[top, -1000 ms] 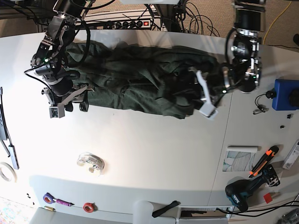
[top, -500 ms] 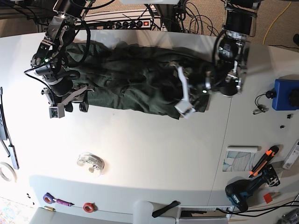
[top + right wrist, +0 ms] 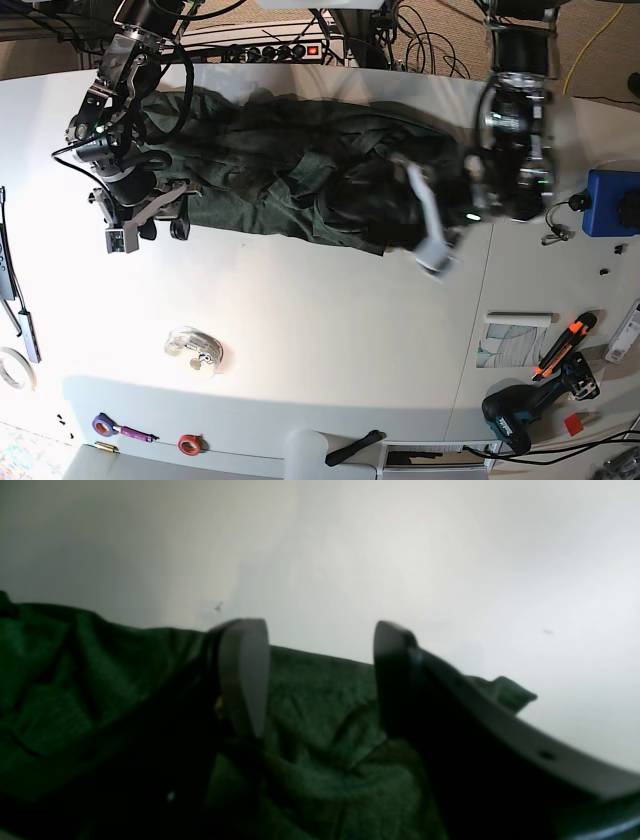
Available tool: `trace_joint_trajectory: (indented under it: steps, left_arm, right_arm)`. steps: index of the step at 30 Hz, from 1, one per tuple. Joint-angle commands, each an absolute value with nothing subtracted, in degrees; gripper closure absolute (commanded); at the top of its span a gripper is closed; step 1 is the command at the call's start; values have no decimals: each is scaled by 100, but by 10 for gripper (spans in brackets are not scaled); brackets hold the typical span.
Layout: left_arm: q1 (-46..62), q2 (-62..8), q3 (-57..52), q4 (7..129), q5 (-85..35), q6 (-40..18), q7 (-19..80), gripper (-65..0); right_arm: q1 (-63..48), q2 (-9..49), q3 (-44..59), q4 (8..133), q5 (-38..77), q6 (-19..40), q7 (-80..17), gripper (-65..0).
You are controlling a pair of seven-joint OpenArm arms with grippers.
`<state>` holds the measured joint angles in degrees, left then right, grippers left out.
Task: Layout the t-shirt on the table in an organized manner, then fold the t-shirt properly
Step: 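Fold the grasped strip end with the left gripper toward the right gripper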
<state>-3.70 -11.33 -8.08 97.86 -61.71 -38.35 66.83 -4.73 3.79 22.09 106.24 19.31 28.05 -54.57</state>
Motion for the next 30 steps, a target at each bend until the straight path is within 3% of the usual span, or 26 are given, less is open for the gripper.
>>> trace_joint_trajectory:
  steps: [1,5,7,9,17,23,30]
  left_arm:
    - [-460,-1199,-1057,9909,-6322,-3658,6628,-382]
    - [-276,-1492,-1590,9904,-5675,-2759,6591,-384]
    - [-102,-1651,-1594,9894,-5426,-2539,6436,-419]
    - [38,-1702,-1590,9863,-5367,-2530,6313,-448]
    - [19,-1682,-1551,8722,-4912,-2552,5739,-448]
    - [-362,-1682,-1551,7625,-5636,-2856,6055,-447]
    - [-447,-1680,-1549,7544,-5655,-2987,6184,-446]
  right_arm:
    - [-399,432,2224,10720,1962,2799,-5315,-330]
    - [-399,432,2224,10720,1964,2799,-5308,-330]
    - [-399,429,2224,10720,1966,2799,-5308,-330]
    - [-399,429,2224,10720,1966,2801,-5308,-330]
    - [-399,429,2224,10720,1966,2801,-5312,-330]
    - [-399,429,2224,10720,1966,2801,-5310,-330]
    - [-399,429,2224,10720,1966,2801,-5312,-330]
